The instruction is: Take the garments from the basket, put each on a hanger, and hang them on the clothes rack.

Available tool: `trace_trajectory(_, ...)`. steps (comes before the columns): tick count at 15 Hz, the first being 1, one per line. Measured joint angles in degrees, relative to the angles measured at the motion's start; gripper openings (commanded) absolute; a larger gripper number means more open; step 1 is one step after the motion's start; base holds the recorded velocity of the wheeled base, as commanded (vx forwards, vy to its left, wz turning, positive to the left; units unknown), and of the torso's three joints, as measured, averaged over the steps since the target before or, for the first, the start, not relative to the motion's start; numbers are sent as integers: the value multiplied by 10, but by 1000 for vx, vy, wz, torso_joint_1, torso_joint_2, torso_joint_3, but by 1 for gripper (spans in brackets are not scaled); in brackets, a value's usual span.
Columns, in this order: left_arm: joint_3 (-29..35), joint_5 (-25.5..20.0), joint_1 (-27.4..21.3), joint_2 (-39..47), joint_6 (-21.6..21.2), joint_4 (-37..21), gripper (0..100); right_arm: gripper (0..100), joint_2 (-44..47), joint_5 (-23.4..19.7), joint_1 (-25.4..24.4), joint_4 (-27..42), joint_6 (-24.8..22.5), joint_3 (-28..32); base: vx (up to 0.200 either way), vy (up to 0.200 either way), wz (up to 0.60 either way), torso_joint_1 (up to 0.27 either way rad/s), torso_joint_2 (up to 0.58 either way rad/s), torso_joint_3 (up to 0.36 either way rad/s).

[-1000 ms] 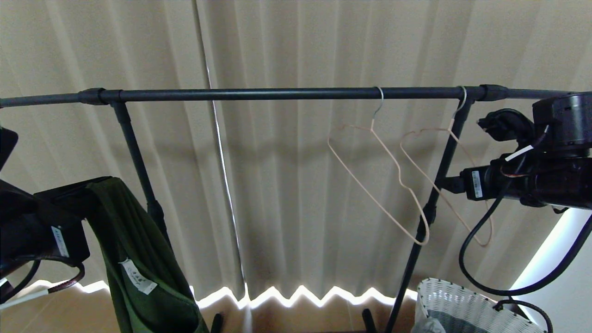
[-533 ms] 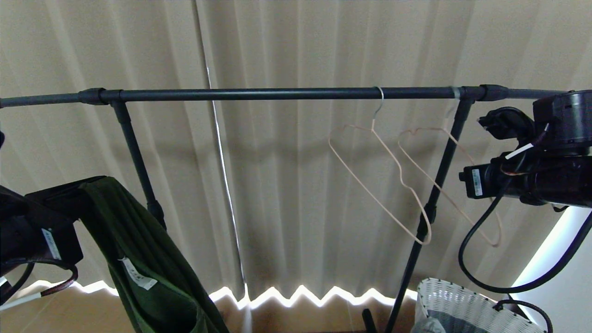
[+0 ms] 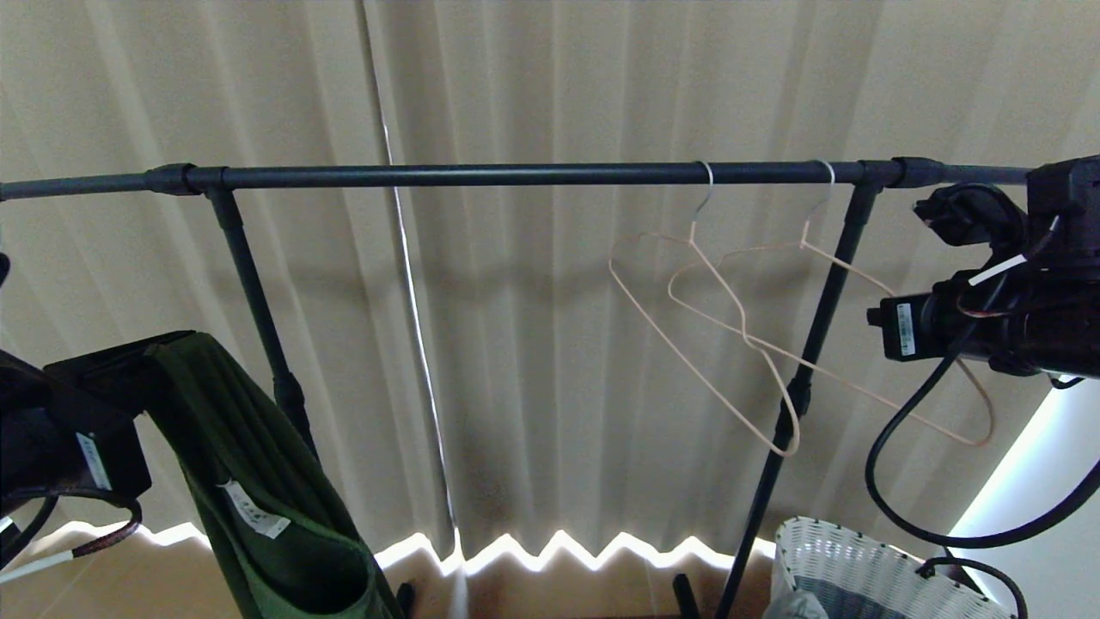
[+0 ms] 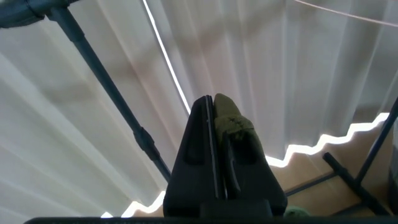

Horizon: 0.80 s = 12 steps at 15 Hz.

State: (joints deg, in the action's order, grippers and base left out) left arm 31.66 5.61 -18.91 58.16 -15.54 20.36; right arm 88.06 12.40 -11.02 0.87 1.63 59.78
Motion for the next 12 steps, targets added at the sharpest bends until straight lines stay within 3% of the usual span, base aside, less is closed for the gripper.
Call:
trace_trajectory(7, 0, 0, 0, -3, -18, 1, 0, 0, -59, 0, -1, -2, 0, -4, 0, 0, 0, 0, 0, 0)
trace_trajectory(12, -6, 0, 4, 3, -31, 29, 0, 0, -137, 0, -1, -1, -1, -57, 0, 0, 0, 0, 0, 0)
